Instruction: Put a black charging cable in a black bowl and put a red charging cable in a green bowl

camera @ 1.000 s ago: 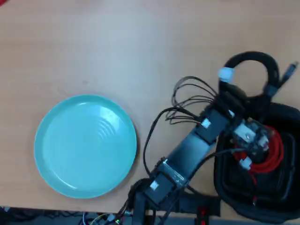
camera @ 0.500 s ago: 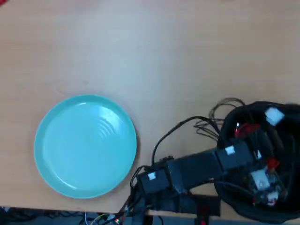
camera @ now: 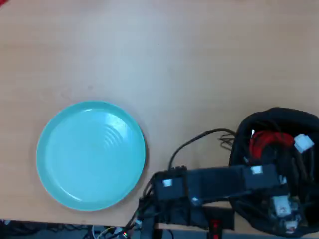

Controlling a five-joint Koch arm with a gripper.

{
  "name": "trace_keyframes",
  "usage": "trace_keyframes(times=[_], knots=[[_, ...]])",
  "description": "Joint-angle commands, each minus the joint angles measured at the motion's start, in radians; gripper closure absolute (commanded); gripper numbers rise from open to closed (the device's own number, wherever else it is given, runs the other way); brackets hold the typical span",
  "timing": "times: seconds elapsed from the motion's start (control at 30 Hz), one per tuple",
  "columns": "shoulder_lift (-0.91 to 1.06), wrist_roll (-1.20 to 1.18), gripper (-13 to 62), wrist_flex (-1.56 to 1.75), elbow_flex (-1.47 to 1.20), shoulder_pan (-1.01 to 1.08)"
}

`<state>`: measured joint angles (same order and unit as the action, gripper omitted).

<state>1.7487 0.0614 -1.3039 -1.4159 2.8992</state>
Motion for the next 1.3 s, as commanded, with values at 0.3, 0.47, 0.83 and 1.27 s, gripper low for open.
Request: trace_keyframes(times=[0.3, 0.47, 0.83, 1.27], knots=[[-0.147, 0.018, 55.3, 0.196, 0.060, 0.127], [-0.176, 0.026, 55.2, 0.216, 0.063, 0.158], [-0.170, 0.021, 54.8, 0.210, 0.072, 0.169], [-0.167, 0.002, 51.9, 0.133, 0.075, 0.132]])
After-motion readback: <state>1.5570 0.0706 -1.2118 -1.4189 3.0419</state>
